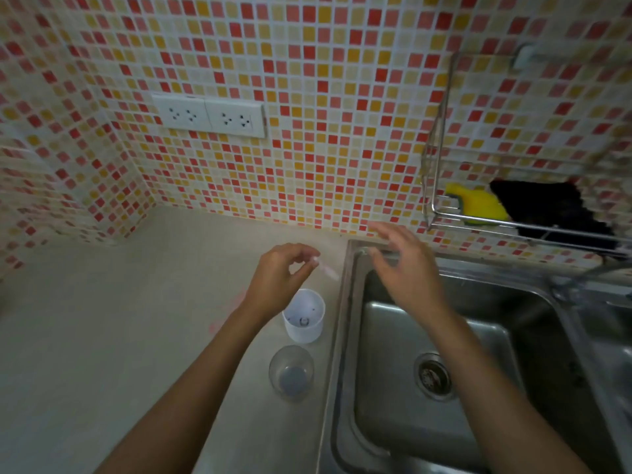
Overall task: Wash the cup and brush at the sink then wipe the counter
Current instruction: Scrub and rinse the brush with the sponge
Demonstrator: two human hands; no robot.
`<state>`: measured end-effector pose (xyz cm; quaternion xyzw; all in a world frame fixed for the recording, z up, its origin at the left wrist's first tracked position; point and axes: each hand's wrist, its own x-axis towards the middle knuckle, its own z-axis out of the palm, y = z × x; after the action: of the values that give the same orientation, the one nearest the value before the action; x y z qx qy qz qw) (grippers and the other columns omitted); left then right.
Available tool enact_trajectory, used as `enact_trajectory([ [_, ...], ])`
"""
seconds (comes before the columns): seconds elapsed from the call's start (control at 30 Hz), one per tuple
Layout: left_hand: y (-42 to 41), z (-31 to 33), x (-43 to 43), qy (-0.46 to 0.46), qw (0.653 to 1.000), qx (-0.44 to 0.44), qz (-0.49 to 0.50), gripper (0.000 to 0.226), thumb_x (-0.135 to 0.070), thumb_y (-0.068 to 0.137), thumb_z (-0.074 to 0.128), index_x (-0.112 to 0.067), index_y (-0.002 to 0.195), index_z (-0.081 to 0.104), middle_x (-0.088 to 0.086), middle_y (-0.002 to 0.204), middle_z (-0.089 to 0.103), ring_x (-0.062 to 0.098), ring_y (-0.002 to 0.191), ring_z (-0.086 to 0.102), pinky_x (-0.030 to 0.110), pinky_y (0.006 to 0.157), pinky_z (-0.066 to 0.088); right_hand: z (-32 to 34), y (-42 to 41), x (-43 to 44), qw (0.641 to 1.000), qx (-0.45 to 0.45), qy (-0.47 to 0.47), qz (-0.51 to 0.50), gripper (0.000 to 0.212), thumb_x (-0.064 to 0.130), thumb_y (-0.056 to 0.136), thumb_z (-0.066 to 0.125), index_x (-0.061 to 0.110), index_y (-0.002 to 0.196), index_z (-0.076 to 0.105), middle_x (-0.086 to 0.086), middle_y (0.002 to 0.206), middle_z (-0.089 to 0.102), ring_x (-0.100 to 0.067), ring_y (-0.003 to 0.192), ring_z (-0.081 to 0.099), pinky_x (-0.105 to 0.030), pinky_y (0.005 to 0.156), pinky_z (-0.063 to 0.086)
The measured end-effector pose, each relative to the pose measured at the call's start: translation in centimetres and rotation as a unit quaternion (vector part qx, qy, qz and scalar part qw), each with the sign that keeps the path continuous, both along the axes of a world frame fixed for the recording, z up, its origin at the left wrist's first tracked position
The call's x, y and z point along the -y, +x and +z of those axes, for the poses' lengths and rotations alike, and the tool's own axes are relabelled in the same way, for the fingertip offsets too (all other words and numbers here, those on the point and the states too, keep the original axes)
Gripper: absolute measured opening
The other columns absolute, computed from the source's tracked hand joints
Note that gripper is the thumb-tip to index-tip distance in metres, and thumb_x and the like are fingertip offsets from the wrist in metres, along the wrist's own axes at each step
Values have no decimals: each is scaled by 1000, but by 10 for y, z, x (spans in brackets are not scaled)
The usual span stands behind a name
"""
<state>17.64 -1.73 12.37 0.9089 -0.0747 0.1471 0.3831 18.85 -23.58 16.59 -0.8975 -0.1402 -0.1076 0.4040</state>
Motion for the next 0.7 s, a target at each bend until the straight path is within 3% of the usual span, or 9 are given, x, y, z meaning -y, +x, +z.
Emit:
enact_trajectory([
  [0.1,10,8,23,-52,998,-17,-11,18,-24,89,66,-18,104,71,-5,98,72,8,88,64,18,82,51,57,17,33,982,170,29,-83,29,11,93,55,12,121,62,0,117,63,-12,103,58,-26,88,47],
  [0.17,16,12,42,-72,997,-32,-22,19,-24,88,67,-17,105,71,-6,97,72,5,87,64,16,81,50,73,42,56,971,199,5,-135,26,10,92,52,11,116,64,-1,111,64,-14,98,59,-28,86,47],
  [0.3,23,20,76,-105,993,-52,-35,14,-21,86,68,-17,100,70,-8,90,69,-1,81,62,9,75,46,73,92,90,978,6,-96,-184,28,21,92,53,16,119,61,-9,127,58,-26,109,57,-32,90,45],
  [0.4,24,21,92,-127,989,-66,-30,12,-20,86,68,-16,98,70,-8,87,69,1,81,63,13,76,49,68,106,95,964,-158,-158,-146,48,29,89,63,18,134,50,-9,139,49,-28,121,50,-31,91,42],
  [0.5,21,19,100,-139,987,-77,-25,12,-20,86,69,-14,97,71,-5,88,71,4,82,66,14,76,52,67,114,92,950,-159,-217,-156,43,15,88,65,13,129,55,-12,131,56,-30,112,56,-32,86,46],
  [0.57,18,17,103,-148,985,-82,-23,12,-18,85,70,-14,96,71,-5,87,72,5,81,66,13,72,51,64,116,92,952,-137,-209,-176,34,8,88,63,10,121,62,-13,124,61,-30,106,59,-31,82,48],
  [0.7,10,15,111,-161,983,-89,-16,10,-14,82,72,-15,92,72,-6,85,71,2,78,66,8,66,50,71,105,97,975,-31,-36,-217,20,20,87,68,8,102,70,-9,109,69,-25,98,63,-24,74,43],
])
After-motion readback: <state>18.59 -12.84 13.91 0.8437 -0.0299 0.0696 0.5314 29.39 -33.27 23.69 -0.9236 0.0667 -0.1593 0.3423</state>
